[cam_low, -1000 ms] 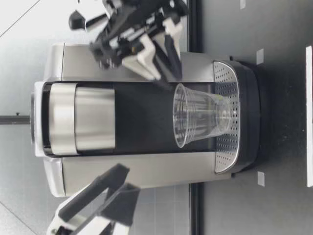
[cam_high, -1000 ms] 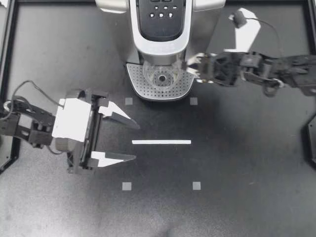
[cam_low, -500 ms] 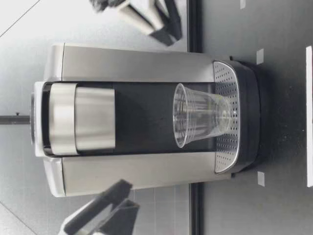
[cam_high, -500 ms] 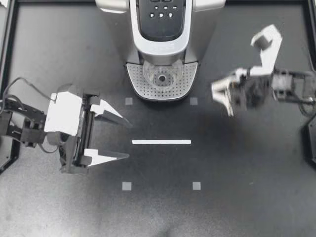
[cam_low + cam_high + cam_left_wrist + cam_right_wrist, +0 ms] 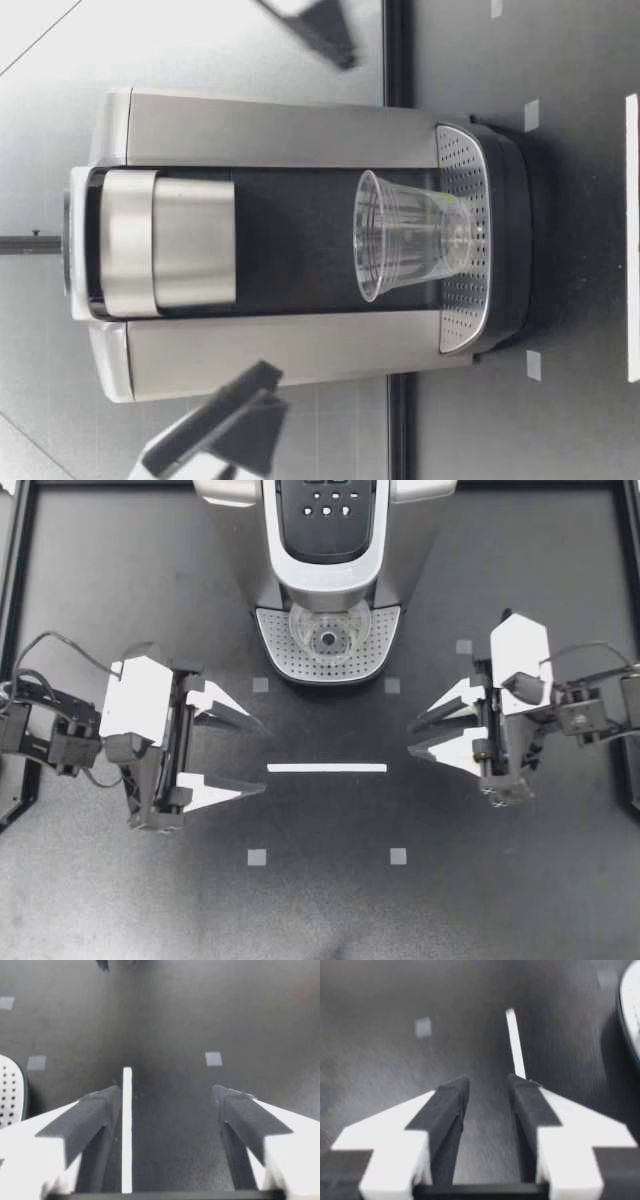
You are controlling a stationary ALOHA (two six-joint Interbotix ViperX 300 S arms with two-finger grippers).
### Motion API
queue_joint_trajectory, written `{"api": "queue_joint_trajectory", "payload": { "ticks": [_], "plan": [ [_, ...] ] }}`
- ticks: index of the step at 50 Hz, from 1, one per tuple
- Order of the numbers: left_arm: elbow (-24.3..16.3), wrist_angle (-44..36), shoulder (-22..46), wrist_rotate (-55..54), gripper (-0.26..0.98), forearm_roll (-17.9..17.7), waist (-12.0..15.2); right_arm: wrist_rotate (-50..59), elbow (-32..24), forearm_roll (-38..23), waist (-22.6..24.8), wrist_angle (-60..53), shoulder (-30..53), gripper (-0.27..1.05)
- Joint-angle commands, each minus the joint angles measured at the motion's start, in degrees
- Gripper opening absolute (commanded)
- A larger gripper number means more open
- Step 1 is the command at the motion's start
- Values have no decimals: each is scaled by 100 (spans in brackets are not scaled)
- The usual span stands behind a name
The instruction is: Place the coffee capsule inside the capsule container, then place the cup onto the center of the cup tray, then push the 'Hot Water' and 'Travel Mug' buttons.
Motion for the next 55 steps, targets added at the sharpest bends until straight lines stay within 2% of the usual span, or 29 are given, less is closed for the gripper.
{"api": "queue_joint_trajectory", "payload": {
  "ticks": [1,15,31,55],
  "plan": [
    [-176,-18,-114,18,57,0,18,-97,-176,-105,35,-18,-316,44],
    [-246,-53,-475,44,56,26,88,-554,-431,-114,35,0,-888,41],
    [-211,-211,-800,149,56,53,97,-554,-589,-105,35,-97,-642,39],
    [-97,-378,-800,149,56,53,97,-545,-668,-53,35,-211,-624,39]
  ]
}}
